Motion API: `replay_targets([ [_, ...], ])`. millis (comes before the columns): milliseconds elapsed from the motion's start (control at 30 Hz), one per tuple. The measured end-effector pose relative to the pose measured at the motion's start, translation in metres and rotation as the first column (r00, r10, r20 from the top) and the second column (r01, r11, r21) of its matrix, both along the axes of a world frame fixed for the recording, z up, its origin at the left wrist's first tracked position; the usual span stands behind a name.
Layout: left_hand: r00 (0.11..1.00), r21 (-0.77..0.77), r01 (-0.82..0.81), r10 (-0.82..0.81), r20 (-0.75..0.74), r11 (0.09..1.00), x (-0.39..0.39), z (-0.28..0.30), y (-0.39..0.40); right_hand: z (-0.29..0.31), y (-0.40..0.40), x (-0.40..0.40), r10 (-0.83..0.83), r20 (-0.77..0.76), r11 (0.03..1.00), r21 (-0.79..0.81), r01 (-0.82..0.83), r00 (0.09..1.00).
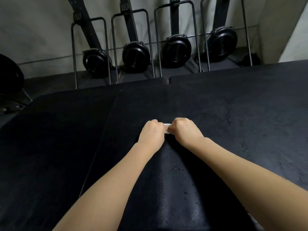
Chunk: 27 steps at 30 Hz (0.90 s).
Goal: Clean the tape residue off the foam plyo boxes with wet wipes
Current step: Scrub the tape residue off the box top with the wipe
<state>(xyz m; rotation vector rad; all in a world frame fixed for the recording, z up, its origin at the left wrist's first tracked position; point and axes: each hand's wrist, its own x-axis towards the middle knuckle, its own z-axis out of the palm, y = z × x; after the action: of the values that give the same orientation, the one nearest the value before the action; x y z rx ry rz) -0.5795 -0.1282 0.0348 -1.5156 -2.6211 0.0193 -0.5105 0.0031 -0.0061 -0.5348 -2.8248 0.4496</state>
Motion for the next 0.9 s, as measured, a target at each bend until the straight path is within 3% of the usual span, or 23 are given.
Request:
replay_targets([
  [133, 0.994, 0.088, 0.084, -0.077, -0.077, 0.993, 0.025, 0.004, -0.024, 0.001, -0.016, 0.032, 0.091, 0.001, 0.996, 0.011, -0.091, 0.996],
  [233, 0.995, -0.031, 0.095, -0.094, 0.011, 0.995, 0.054, 0.000, -0.052, -0.001, -0.036, 0.068, 0.152, -0.033, 0.988, -0.007, -0.152, 0.988],
  [333, 0.995, -0.035, 0.086, -0.085, 0.045, 0.996, 0.083, 0.001, -0.080, -0.004, -0.061, 0.107, 0.222, -0.099, 0.975, 0.015, -0.221, 0.970],
  [433, 0.986, -0.023, 0.166, -0.166, -0.003, 0.986, 0.115, 0.007, -0.106, -0.010, -0.082, 0.139, 0.232, -0.160, 0.973, 0.029, -0.230, 0.960],
  [533, 0.967, 0.015, 0.195, -0.190, -0.167, 0.981, 0.132, 0.001, -0.120, -0.015, -0.095, 0.151, 0.241, -0.198, 0.970, 0.078, -0.229, 0.950],
  [667, 0.927, -0.163, 0.249, -0.284, -0.246, 0.955, 0.134, -0.004, -0.113, -0.017, -0.096, 0.147, 0.234, -0.147, 0.970, 0.096, -0.221, 0.961],
  [767, 0.951, -0.195, 0.210, -0.247, -0.188, 0.958, 0.127, 0.002, -0.108, -0.017, -0.085, 0.131, 0.186, -0.103, 0.980, 0.086, -0.178, 0.977],
  [900, 0.949, -0.005, 0.130, -0.126, -0.287, 0.992, 0.107, 0.007, -0.085, -0.009, -0.075, 0.109, 0.141, -0.064, 0.990, 0.037, -0.139, 0.988],
])
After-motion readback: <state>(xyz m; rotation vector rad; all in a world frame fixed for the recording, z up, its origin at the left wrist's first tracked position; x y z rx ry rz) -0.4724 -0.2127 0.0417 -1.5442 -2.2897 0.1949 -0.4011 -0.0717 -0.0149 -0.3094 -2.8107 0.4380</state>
